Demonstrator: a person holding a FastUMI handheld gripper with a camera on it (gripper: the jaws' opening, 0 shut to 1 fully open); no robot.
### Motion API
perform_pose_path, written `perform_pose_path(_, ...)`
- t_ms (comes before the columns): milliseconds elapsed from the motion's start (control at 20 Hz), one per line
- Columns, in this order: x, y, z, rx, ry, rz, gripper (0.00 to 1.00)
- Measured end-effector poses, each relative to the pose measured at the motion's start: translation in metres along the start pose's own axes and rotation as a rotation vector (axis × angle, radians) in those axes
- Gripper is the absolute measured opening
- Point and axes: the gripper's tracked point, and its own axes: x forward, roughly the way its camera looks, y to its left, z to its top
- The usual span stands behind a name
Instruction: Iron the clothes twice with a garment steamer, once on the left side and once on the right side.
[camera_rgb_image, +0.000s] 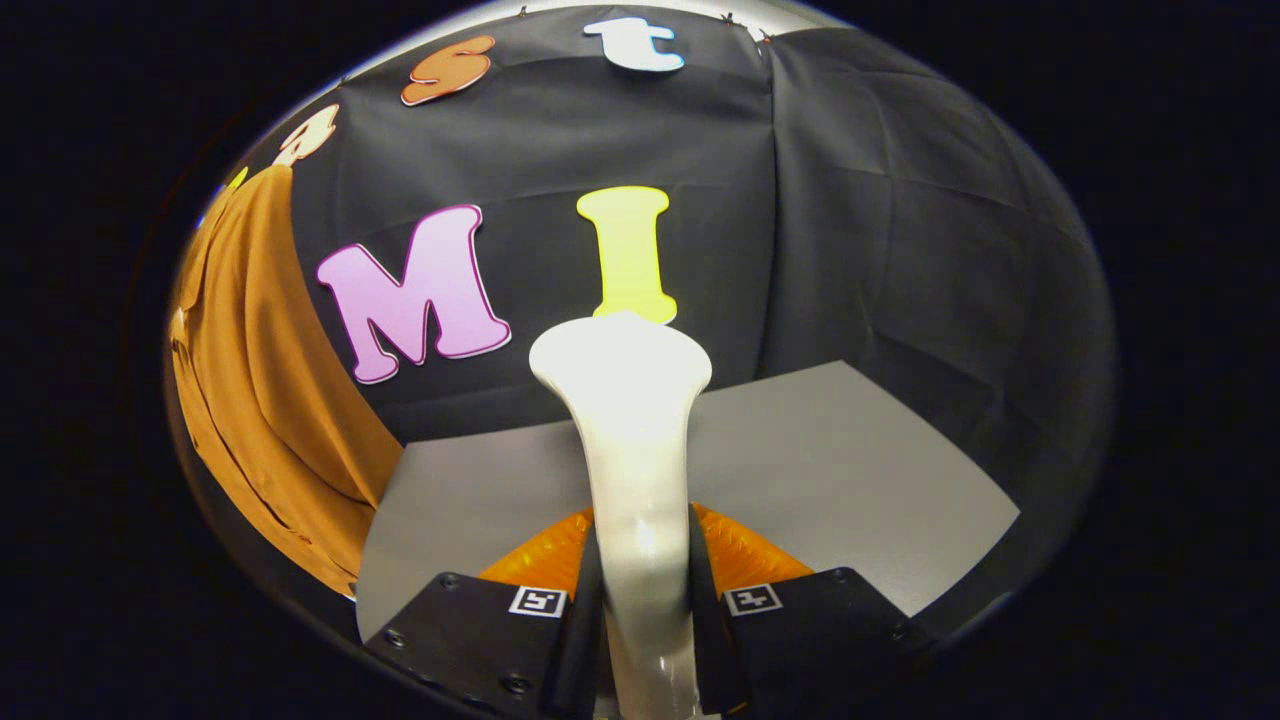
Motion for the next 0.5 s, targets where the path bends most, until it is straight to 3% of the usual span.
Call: perform_pose_path(500, -0.119, 0.037, 0.025, -0.016, -0.197, -0.023, 0.42)
